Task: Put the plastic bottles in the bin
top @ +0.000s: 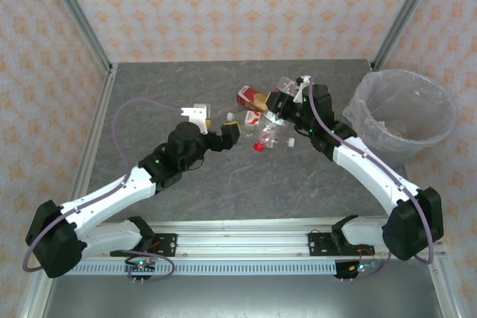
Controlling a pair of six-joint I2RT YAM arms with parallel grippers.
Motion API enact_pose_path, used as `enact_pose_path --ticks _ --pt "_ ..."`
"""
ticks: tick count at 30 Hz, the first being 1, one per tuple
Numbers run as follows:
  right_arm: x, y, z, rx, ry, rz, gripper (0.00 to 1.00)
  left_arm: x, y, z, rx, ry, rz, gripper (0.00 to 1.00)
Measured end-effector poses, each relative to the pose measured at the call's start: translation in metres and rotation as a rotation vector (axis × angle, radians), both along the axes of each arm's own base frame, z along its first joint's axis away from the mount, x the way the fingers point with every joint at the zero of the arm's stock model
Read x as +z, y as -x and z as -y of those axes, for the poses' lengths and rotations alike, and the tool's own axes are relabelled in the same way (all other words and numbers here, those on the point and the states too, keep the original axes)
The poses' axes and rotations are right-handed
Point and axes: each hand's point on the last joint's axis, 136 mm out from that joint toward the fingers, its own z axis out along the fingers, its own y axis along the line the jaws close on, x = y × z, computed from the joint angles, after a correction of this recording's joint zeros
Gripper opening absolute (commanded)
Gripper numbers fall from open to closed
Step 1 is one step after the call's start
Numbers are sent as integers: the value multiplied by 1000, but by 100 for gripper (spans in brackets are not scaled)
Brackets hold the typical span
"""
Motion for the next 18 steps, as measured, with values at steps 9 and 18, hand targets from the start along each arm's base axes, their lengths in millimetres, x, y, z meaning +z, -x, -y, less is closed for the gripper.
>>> enact_pose_path --ticks 9,18 --pt "25 6 18 -47 82 51 45 -26 -5 -47 252 -64 -89 100" --pt "80 23 51 -132 177 187 45 -57 -6 -54 304 -135 -170 100"
